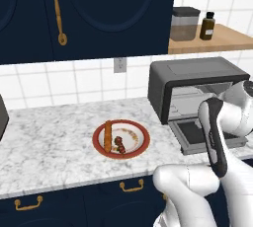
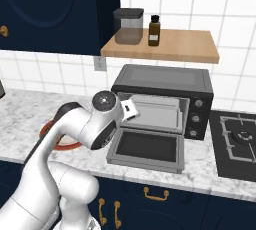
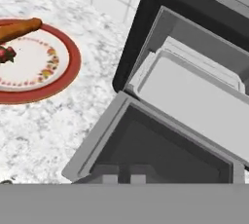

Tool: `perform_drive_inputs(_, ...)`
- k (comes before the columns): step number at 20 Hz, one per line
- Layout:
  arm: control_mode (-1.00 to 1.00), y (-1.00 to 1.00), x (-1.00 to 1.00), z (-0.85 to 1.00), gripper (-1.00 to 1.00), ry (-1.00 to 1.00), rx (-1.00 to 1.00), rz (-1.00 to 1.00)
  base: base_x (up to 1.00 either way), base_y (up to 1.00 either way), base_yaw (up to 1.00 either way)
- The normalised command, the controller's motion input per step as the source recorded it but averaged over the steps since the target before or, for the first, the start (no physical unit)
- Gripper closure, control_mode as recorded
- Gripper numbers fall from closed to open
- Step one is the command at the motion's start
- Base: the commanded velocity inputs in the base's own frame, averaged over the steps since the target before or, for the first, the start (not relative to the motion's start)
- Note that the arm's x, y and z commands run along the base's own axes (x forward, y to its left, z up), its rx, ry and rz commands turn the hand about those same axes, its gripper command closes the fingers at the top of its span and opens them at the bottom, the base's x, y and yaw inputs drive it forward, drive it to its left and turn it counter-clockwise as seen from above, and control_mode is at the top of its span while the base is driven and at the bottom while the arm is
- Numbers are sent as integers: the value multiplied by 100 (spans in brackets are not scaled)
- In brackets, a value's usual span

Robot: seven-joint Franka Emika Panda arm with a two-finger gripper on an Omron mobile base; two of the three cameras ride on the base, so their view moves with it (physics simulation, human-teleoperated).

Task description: Pick up the kebab skewer and baguette bread, and place them inside the toaster oven. Close the toaster oven door and start by setting the timer.

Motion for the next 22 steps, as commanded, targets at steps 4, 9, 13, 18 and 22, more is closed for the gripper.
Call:
perform_drive_inputs(4,-100,99,-22,12,-100,34,0,-26,0,0,0)
perform_drive_inputs(9,-100,100,-32,-19,-100,18,0,-32,0,0,0)
perform_drive_inputs(13,-100,100,-5,-41,-100,3,7,-31,0,0,0)
perform_drive_inputs(18,-100,54,22,-52,-100,1,11,-12,0,0,0)
perform_drive_inputs(22,-100,51,52,-57,-100,6,7,4,0,0,0)
